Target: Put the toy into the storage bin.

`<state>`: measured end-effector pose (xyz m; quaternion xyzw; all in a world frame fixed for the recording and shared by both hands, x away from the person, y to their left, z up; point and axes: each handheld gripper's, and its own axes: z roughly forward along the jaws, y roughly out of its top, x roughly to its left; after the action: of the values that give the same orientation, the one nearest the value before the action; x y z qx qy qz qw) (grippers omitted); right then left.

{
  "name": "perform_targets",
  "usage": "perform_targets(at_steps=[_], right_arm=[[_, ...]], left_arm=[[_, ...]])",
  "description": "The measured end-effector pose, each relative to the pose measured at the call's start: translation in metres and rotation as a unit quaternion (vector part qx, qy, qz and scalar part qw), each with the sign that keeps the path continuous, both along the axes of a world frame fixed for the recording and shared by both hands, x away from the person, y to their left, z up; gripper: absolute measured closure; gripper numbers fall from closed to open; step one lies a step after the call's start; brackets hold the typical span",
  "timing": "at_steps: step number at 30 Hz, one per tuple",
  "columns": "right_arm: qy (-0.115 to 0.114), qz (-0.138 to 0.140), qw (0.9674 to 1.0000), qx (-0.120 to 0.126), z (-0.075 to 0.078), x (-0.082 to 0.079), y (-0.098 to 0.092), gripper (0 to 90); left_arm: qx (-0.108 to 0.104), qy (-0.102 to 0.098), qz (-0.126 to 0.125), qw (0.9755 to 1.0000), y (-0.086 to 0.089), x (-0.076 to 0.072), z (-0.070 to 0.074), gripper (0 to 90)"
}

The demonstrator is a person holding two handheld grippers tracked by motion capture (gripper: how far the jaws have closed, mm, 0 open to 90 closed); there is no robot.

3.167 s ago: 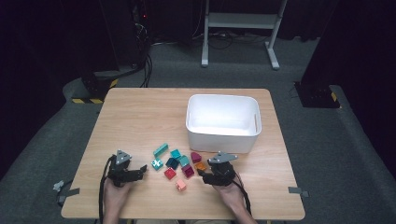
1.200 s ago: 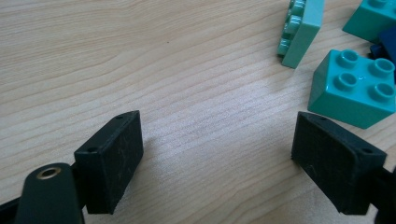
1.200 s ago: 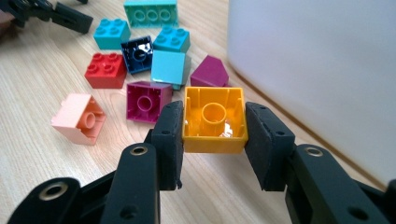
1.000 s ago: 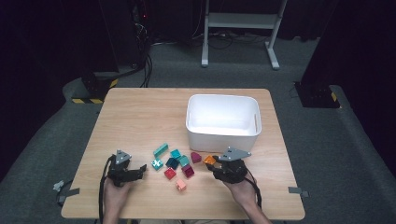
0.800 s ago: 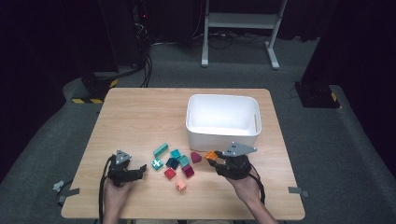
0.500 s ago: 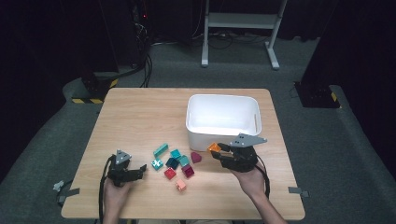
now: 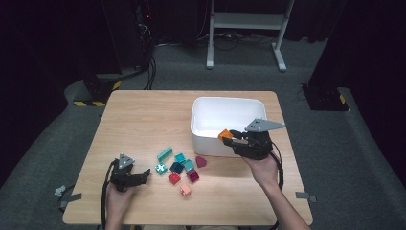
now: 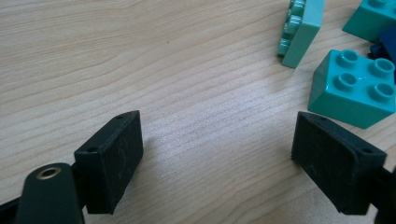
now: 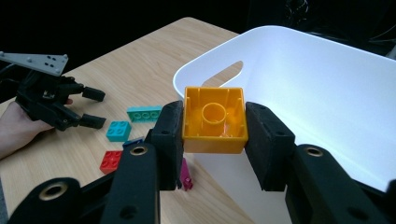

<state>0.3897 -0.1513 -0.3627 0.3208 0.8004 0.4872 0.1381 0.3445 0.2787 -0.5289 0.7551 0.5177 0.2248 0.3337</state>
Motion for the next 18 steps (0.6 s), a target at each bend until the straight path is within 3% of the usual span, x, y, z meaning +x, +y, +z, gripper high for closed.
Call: perform_targets(at_steps=[10,18], right_arm=[[0.008,-0.017,0.9998,0.001,0.001,0.017,-0.002,59.3],[0.015,-0.029,0.9993,-0.018,-0.002,0.034,0.004,59.3]], left_arm=[[0.0,0.0,0.0,1.0,0.0,0.0,0.0,16.8],[0.0,0.0,0.0,1.0,0.0,0.0,0.0,16.8]])
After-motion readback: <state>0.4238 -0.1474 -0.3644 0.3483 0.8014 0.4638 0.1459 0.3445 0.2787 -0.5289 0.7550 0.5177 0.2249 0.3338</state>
